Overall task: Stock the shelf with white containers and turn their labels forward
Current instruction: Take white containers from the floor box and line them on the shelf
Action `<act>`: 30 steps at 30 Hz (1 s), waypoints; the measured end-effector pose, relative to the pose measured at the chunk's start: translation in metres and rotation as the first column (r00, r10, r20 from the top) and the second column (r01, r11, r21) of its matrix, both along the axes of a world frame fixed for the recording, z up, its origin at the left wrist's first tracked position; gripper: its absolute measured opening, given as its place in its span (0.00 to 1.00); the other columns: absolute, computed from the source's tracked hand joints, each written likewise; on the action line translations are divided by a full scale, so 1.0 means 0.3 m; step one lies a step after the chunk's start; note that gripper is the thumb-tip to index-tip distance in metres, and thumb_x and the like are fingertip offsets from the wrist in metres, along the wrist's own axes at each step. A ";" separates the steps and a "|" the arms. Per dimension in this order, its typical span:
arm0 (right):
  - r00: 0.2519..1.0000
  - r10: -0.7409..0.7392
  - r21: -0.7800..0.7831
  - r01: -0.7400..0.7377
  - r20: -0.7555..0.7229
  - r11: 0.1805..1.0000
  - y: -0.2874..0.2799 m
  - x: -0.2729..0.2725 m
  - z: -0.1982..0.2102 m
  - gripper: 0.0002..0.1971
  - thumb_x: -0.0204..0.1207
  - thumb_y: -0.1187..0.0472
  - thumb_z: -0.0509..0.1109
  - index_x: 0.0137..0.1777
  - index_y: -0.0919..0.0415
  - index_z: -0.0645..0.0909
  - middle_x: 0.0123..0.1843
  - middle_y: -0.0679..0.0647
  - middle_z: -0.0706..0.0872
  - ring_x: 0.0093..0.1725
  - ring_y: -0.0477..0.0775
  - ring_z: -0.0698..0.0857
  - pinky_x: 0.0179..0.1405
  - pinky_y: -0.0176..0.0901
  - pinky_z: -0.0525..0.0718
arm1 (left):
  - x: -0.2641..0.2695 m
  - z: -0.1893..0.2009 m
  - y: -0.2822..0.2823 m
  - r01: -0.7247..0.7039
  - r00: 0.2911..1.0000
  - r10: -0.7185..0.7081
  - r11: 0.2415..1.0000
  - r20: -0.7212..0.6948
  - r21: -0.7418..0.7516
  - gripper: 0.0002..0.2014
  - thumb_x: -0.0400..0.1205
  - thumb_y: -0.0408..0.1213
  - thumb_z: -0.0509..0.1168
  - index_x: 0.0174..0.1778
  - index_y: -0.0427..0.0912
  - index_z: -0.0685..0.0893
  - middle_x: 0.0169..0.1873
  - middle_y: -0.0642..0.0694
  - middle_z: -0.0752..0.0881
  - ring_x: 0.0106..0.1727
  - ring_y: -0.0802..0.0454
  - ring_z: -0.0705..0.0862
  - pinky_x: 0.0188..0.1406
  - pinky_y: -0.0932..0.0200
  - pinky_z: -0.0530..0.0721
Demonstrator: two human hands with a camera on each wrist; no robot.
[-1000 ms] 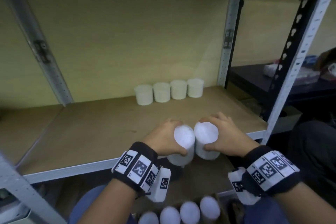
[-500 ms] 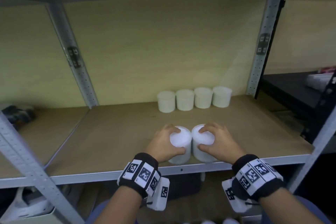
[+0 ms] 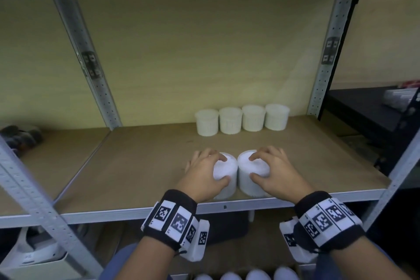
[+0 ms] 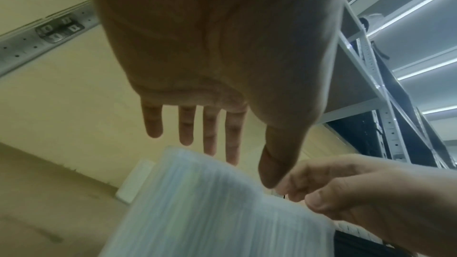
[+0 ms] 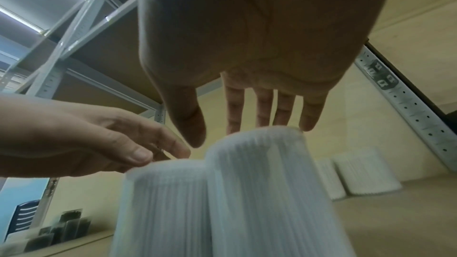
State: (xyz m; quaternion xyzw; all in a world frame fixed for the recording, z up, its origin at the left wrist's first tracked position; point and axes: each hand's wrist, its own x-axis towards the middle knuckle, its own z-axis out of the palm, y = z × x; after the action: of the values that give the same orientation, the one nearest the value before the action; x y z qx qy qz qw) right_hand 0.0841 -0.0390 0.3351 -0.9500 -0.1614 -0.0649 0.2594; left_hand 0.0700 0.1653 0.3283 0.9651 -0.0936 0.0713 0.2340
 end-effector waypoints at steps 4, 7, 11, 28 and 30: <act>1.000 0.005 -0.110 -0.006 -0.006 0.994 -0.007 -0.013 0.028 0.14 0.75 0.56 0.68 0.61 0.53 0.80 0.64 0.47 0.77 0.68 0.49 0.72 0.69 0.41 0.69 | -0.018 0.000 -0.018 0.014 1.000 -0.014 0.999 0.000 -0.034 0.16 0.77 0.46 0.66 0.61 0.52 0.80 0.61 0.55 0.76 0.67 0.54 0.71 0.72 0.53 0.69; 0.999 0.018 -0.094 -0.020 -0.030 0.995 -0.007 -0.019 0.027 0.12 0.76 0.59 0.68 0.59 0.55 0.81 0.63 0.48 0.79 0.67 0.48 0.73 0.62 0.34 0.68 | -0.023 -0.012 -0.030 0.003 1.000 -0.002 1.000 0.021 -0.025 0.14 0.78 0.42 0.64 0.59 0.52 0.82 0.62 0.55 0.78 0.68 0.54 0.72 0.72 0.53 0.69; 1.000 0.019 -0.067 -0.019 -0.012 0.998 -0.006 -0.019 0.021 0.11 0.75 0.59 0.69 0.57 0.57 0.82 0.61 0.48 0.81 0.65 0.48 0.75 0.58 0.31 0.67 | -0.020 -0.022 -0.031 -0.011 0.999 0.012 0.999 0.048 -0.036 0.14 0.78 0.41 0.63 0.59 0.51 0.83 0.62 0.54 0.79 0.68 0.55 0.73 0.72 0.54 0.70; 0.998 0.070 -0.095 -0.069 0.007 0.993 0.100 0.112 0.003 0.13 0.76 0.59 0.69 0.59 0.58 0.84 0.63 0.52 0.83 0.64 0.53 0.79 0.61 0.39 0.74 | 0.093 -0.024 0.057 -0.083 0.995 0.086 0.995 0.040 -0.060 0.15 0.78 0.37 0.64 0.61 0.46 0.84 0.65 0.49 0.80 0.68 0.49 0.75 0.70 0.54 0.73; 0.997 0.082 -0.087 -0.082 -0.001 0.993 0.135 0.145 0.006 0.13 0.76 0.59 0.70 0.59 0.58 0.84 0.62 0.53 0.84 0.63 0.53 0.80 0.60 0.40 0.75 | 0.121 -0.023 0.087 -0.101 0.994 0.103 0.993 0.032 -0.068 0.15 0.77 0.37 0.65 0.60 0.46 0.84 0.64 0.49 0.80 0.67 0.49 0.76 0.69 0.54 0.75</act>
State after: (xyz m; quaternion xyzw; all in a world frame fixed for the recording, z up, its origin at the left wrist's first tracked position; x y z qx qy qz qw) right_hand 0.1275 0.0016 0.3370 -0.9528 -0.2034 -0.0483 0.2203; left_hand 0.1062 0.1915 0.3213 0.9589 -0.0458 0.1031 0.2602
